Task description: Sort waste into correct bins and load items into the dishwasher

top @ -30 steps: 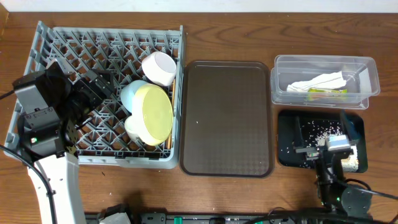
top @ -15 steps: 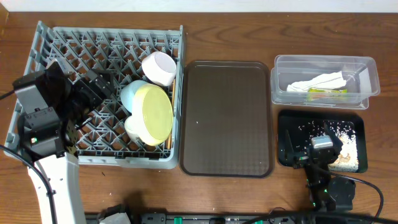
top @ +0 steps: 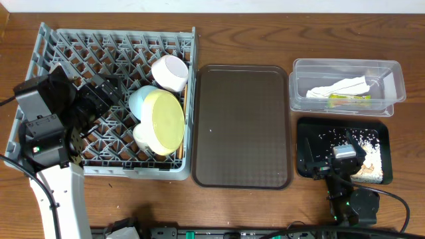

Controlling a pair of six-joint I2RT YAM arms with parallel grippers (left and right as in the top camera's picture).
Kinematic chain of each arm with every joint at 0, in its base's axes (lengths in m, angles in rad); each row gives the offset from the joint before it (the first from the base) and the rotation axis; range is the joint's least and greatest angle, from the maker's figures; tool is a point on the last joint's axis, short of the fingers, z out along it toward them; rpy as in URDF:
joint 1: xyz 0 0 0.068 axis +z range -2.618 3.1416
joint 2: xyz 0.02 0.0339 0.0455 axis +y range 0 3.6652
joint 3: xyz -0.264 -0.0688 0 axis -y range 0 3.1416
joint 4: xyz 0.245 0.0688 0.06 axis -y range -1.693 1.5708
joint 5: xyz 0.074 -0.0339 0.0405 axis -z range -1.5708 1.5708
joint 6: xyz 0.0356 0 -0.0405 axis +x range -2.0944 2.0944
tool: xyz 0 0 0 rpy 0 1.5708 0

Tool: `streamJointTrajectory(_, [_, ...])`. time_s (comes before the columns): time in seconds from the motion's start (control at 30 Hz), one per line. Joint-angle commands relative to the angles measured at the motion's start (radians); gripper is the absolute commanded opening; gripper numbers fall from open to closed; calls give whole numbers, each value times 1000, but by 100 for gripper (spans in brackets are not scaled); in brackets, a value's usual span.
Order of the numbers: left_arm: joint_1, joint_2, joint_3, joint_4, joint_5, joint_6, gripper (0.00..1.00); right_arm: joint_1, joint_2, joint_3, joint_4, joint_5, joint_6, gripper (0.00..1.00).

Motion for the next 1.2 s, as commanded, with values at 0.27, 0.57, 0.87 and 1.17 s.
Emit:
streamJointTrajectory(0.27, [2, 0, 19, 1, -2, 17, 91, -2, -6, -2, -5, 10, 14, 99])
streamJointTrajectory(0.57, [-47, -56, -13, -90, 7, 15, 91, -2, -6, -2, -5, 10, 14, 99])
streamJointTrajectory(0.87, [-356, -445, -217, -39, -420, 14, 91, -2, -6, -2, -5, 10, 14, 99])
streamJointTrajectory(1.17, [-360, -852, -510, 307, -488, 59, 91, -2, -6, -2, -5, 10, 14, 99])
